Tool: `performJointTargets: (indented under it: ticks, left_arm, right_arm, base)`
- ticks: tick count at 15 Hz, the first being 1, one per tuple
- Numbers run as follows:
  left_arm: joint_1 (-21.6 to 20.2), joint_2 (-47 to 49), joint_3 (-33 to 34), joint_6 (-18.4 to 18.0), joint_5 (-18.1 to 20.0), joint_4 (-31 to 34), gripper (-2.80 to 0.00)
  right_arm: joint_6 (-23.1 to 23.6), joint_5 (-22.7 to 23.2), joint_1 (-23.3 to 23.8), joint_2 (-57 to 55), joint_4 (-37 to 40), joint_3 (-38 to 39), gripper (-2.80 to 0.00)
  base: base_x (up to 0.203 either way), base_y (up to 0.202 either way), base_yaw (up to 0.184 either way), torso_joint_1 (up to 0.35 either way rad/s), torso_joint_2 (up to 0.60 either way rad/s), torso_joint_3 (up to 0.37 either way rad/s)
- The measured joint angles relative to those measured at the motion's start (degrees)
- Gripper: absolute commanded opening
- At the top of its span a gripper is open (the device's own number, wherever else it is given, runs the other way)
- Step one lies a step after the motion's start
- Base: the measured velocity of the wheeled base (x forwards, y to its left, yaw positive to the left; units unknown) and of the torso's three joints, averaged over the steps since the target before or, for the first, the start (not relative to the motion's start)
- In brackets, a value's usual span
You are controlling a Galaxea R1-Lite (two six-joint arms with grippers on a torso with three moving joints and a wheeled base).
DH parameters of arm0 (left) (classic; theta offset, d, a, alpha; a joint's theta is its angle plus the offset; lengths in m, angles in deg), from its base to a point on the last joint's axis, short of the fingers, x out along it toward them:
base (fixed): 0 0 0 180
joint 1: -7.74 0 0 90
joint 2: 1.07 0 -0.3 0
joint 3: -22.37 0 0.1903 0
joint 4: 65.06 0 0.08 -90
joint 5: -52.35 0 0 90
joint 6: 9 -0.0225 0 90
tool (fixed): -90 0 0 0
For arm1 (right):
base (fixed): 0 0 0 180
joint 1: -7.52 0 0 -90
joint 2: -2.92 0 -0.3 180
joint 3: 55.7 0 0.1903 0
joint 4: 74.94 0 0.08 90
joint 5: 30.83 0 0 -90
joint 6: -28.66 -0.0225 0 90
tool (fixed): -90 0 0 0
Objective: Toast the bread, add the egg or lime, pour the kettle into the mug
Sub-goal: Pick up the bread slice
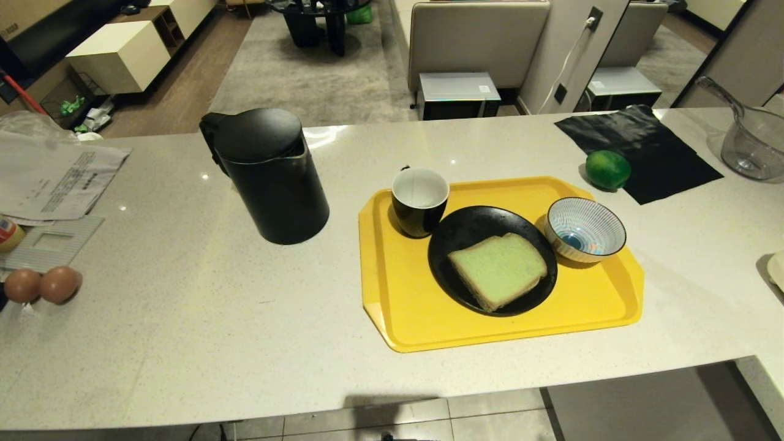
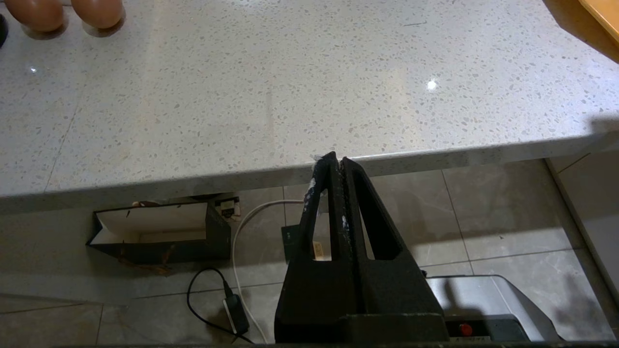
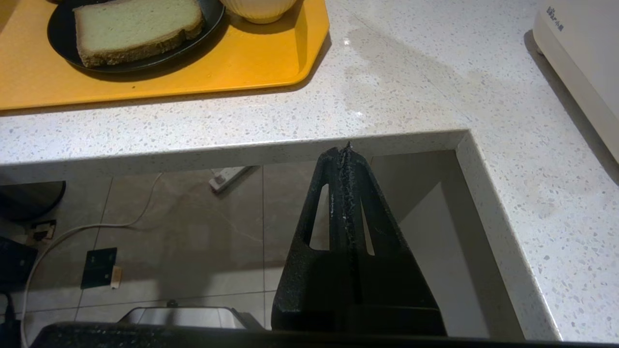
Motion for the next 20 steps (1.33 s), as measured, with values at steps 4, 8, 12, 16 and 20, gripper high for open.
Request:
performJointTargets:
  ticks: [4,8,12,16,20]
  left_arm:
    - [0.0,0.0,0.0,0.0,-0.02,-0.02,-2.8]
    - [0.0,0.0,0.0,-0.05,0.0,0.03,-2.8]
    - [0.0,0.0,0.0,-0.01,-0.02,0.03,-2.8]
    - [0.0,0.0,0.0,0.01,0.0,0.03,-2.8]
    - [0.0,0.0,0.0,0.0,0.0,0.03,-2.8]
  right_arm:
    - [-0.27,-0.09,0.0,0.0,-0.12,0.0,-2.8]
    - [-0.28,-0.11,0.0,0.0,0.0,0.0,-2.8]
    - [-2.89,0.13,0.0,-1.65,6.79,-8.45,-2.8]
    - [-6.28,4.6,0.06,-12.72,17.6,-23.81,-2.8]
    - [-7.01,10.45,0.09,-27.1,19.19,-35.85,-2.8]
  base:
    - [0.0,0.0,0.0,0.0,0.0,0.0]
    - [0.0,0.0,0.0,0.0,0.0,0.0]
    - [0.0,0.0,0.0,0.0,0.0,0.0]
    - [0.0,0.0,0.0,0.0,0.0,0.0]
    - [0.0,0.0,0.0,0.0,0.0,0.0]
